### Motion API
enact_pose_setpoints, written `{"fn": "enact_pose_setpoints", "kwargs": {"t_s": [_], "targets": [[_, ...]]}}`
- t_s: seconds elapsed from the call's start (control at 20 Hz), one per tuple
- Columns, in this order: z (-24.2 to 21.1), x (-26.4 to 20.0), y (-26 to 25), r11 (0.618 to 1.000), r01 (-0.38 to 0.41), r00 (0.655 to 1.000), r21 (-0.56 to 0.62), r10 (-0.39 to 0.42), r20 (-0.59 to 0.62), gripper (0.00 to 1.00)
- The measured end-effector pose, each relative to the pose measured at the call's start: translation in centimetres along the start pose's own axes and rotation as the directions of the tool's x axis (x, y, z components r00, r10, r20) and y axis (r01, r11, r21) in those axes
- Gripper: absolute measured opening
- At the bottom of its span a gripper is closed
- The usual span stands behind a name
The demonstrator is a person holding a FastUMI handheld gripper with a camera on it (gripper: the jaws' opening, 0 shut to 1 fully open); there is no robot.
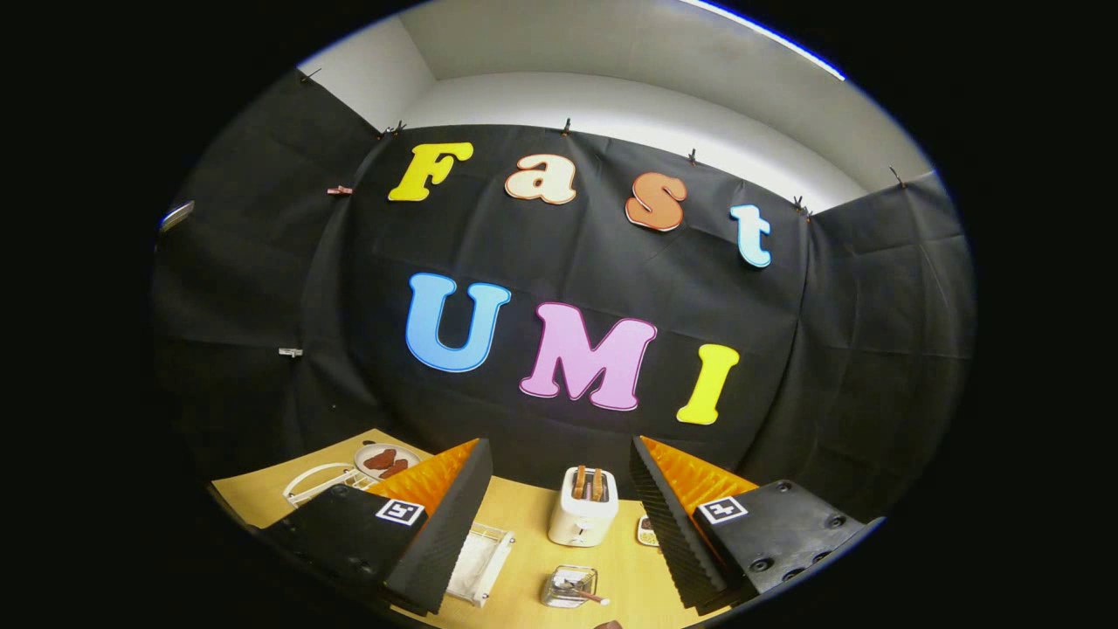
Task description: Take the plate from the dish rack, then take the spoon from the basket and place it into the plate.
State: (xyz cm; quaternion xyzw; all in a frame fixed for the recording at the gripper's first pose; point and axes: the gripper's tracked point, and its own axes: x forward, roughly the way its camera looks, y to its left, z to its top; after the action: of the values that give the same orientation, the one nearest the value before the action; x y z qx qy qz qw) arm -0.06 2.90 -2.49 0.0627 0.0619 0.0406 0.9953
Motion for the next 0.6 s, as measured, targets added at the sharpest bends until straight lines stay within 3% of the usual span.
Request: {"fn": "enact_pose_setpoints", "kwargs": {"t_s": [0.2, 0.6], "targets": [[-1.0, 2.2, 3.1, 0.995, -0.075, 0.996, 0.062, 0.078, -0.046, 0.97], [-5.4, 7.4, 7.8, 0.987, -0.119, 0.971, 0.11, 0.138, -0.194, 0.98]]}}
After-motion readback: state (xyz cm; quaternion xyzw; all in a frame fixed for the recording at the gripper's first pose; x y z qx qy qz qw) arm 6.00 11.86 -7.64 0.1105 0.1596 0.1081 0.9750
